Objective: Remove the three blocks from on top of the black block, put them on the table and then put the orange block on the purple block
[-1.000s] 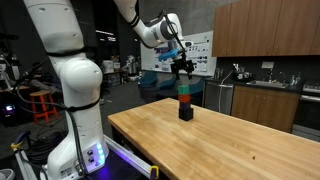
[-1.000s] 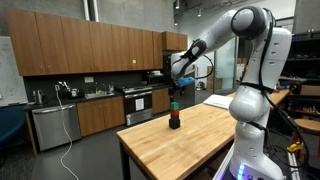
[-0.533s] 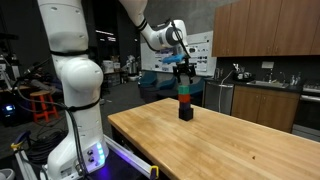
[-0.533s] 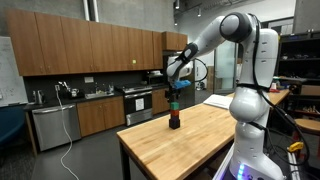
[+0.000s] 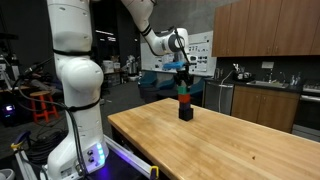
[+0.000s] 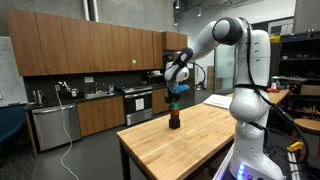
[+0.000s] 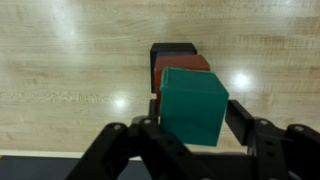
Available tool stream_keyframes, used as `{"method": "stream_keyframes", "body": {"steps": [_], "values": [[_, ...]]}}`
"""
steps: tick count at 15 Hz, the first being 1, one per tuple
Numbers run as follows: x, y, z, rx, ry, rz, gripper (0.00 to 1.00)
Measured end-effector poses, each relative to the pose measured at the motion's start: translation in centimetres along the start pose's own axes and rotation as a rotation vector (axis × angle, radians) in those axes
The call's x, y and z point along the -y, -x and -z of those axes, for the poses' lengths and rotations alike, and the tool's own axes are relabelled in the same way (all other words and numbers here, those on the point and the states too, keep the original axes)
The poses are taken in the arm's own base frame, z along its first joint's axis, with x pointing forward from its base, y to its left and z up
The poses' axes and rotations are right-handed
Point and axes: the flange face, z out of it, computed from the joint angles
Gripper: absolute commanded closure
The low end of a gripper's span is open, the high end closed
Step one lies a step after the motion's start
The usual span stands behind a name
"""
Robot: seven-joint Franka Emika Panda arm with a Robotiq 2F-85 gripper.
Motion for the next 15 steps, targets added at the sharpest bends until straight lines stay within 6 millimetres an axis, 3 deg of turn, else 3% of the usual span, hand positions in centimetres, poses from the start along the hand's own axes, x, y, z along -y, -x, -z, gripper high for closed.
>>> {"method": "stream_keyframes", "body": {"steps": [2,6,7,11,15], "values": [[0.4,0.1,-0.4,0.016,-0.004,0.001,0.76],[2.7,0.2,-0.2,0.018,-0.007,0.010,0.76],[4.9,0.3,-0.1,0.017,-0.009,0.032,0.51],[7.7,0.6,-0.8,0.030,-0.012,0.082,0.51],[7.9,0.6,-1.0,0.034,-0.012,0.085,0.51]]}}
